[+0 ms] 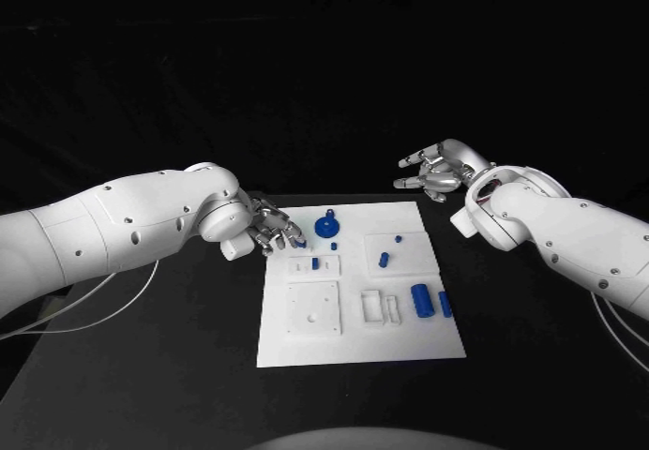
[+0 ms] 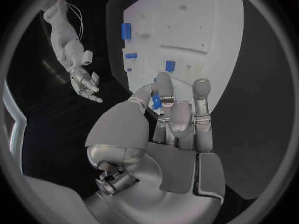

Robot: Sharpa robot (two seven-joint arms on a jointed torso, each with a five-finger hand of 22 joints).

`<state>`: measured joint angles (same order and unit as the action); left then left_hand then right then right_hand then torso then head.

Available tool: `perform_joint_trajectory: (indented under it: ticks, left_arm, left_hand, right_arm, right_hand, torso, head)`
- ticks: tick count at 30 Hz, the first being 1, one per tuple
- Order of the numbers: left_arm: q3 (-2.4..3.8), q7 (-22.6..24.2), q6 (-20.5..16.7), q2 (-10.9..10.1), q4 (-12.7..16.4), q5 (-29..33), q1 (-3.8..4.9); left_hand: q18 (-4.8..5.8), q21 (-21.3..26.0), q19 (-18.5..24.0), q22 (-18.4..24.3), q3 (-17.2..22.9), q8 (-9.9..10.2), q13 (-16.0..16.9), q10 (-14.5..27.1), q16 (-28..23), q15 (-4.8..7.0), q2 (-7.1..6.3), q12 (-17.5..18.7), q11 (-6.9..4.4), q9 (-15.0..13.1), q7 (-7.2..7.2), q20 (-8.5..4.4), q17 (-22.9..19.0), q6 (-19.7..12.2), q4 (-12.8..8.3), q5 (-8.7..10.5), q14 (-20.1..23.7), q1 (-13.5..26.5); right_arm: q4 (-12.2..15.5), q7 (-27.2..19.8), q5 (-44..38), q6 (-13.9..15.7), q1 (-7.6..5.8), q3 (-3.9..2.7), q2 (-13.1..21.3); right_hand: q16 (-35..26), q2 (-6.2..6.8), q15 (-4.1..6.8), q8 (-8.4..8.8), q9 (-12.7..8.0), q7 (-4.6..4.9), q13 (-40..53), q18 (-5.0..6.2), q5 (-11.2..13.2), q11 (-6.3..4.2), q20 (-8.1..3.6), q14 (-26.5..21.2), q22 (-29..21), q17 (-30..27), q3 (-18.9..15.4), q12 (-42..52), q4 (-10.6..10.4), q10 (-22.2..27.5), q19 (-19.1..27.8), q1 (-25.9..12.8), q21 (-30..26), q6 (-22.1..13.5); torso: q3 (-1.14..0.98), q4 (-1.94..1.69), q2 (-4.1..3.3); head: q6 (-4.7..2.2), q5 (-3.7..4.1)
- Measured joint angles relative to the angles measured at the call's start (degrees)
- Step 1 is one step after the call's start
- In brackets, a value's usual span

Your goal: Assemble the parts on the task board

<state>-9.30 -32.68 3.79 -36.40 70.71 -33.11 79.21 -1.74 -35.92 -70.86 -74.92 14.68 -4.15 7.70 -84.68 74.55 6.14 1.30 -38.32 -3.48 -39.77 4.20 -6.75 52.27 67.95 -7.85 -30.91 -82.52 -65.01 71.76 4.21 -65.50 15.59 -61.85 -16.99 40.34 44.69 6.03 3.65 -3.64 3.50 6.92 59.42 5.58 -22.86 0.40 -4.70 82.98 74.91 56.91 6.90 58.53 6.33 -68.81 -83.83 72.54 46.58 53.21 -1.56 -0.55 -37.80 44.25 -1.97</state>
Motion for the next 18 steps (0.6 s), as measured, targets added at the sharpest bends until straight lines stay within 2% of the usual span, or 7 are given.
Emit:
perform_joint_trajectory:
  ticks: [4, 6, 7, 10, 13, 18]
  left_arm:
    - [-1.24, -0.4, -0.6, -0.3, 0.9, -0.7, 0.02]
    - [-2.12, -0.5, -1.0, -0.3, 1.3, -1.3, 0.02]
    - [-2.45, -0.6, -1.2, -0.2, 1.4, -1.5, 0.02]
    - [-3.52, -0.6, -1.9, 0.0, 1.5, -2.3, 0.01]
    - [-4.03, -0.6, -2.5, 0.3, 1.5, -3.0, -0.07]
    - [-4.34, -0.6, -3.6, 0.5, 1.6, -4.2, -0.23]
  left_hand:
    - [0.00, 0.0, 0.0, 0.0, 0.6, 0.0, 0.5, -0.1, 0.2, 0.22, -0.27, 0.0, -0.12, -2.2, 0.01, 0.00, 0.9, 0.0, -0.1, -1.85, -0.2, 1.0]
    - [0.00, -0.3, 0.0, 0.0, 0.7, -0.2, 0.5, -0.3, 0.4, 0.30, -0.33, 0.0, -0.06, -3.8, 0.14, 0.00, 1.1, 0.2, -0.1, -2.89, -0.3, 1.6]
    - [0.00, -0.5, 0.0, 0.0, 1.7, -0.3, 0.5, -0.4, 0.4, 0.30, -0.41, 0.0, 0.01, -4.8, 0.19, 0.00, 1.1, 0.2, -0.8, -3.22, -0.3, 1.9]
    - [0.00, -0.5, 0.0, 0.0, 2.1, -0.3, 0.5, -0.4, 0.4, 0.22, -0.86, 0.0, 0.01, -6.7, 0.18, 0.00, 1.2, 0.2, -1.3, -3.77, -0.4, 2.3]
    - [0.00, -0.5, 0.0, 0.0, 2.1, -0.3, 0.5, -0.4, 0.4, 0.22, -0.76, 0.0, 0.01, -7.3, 0.18, 0.00, 1.2, 0.2, -1.3, -3.87, -0.4, 2.7]
    - [0.00, -0.5, 0.0, 0.0, 2.2, -0.3, 0.8, -0.4, 0.4, 0.21, -1.01, -0.7, 0.01, -9.2, 0.16, 0.00, 1.2, 0.3, -1.4, -4.20, -0.4, 3.0]
  right_arm:
    - [-0.1, 0.0, 0.0, 0.0, 0.00, 0.00, 0.0]
    - [-0.1, 0.0, 0.1, 0.0, 0.00, 0.01, 0.0]
    - [-0.1, 0.0, 0.1, 0.0, 0.00, 0.01, 0.0]
    - [0.0, 0.0, 0.1, 0.0, 0.00, 0.01, 0.0]
    - [0.0, 0.0, 0.1, 0.0, 0.00, 0.01, 0.0]
    - [0.1, 0.0, 0.1, 0.0, 0.00, 0.01, 0.1]
  right_hand:
    - [0.0, 0.00, 0.00, 0.00, 0.0, 0.00, 0.0, 0.00, -0.1, 0.00, 0.00, 0.0, 0.0, 0.0, 0.2, 0.0, 0.2, 0.0, 0.0, 0.0, 0.0, 0.0]
    - [0.0, 0.00, 0.00, 0.00, 0.0, 0.00, 0.0, 0.00, -0.2, 0.00, 0.00, 0.0, 0.0, 0.0, 0.2, 0.0, 0.2, 0.0, 0.0, 0.0, 0.0, 0.0]
    - [0.0, 0.00, 0.00, 0.00, 0.0, 0.00, 0.0, 0.00, -0.2, 0.00, 0.00, 0.0, 0.0, 0.0, 0.2, 0.0, 0.2, 0.0, 0.0, 0.0, 0.0, 0.0]
    - [0.0, 0.00, 0.00, 0.00, 0.0, 0.00, 0.0, 0.00, -0.2, 0.00, 0.00, 0.0, 0.0, 0.0, 0.2, 0.0, 0.2, 0.0, 0.0, 0.0, 0.0, 0.0]
    - [0.0, 0.00, 0.00, 0.00, 0.0, 0.00, 0.0, 0.00, -0.2, 0.00, 0.00, 0.0, 0.0, 0.0, 0.2, 0.0, 0.2, 0.0, 0.0, 0.0, 0.0, 0.0]
    - [0.0, 0.00, 0.00, 0.00, 0.0, 0.00, 0.0, -0.01, -0.2, 0.00, 0.00, 0.0, 0.0, 0.0, 0.2, 0.0, 0.2, 0.0, 0.0, 0.0, 0.0, 0.0]
  torso:
    - [-0.04, -0.03, 0.05]
    - [-0.04, -0.06, 0.06]
    - [-0.04, -0.06, 0.05]
    - [-0.02, -0.04, -0.01]
    - [-0.01, -0.03, -0.04]
    - [-0.03, -0.02, -0.05]
  head:
    - [0.08, -0.03]
    - [0.13, -0.05]
    - [0.17, -0.05]
    - [0.25, -0.11]
    - [0.30, -0.17]
    - [0.44, -0.21]
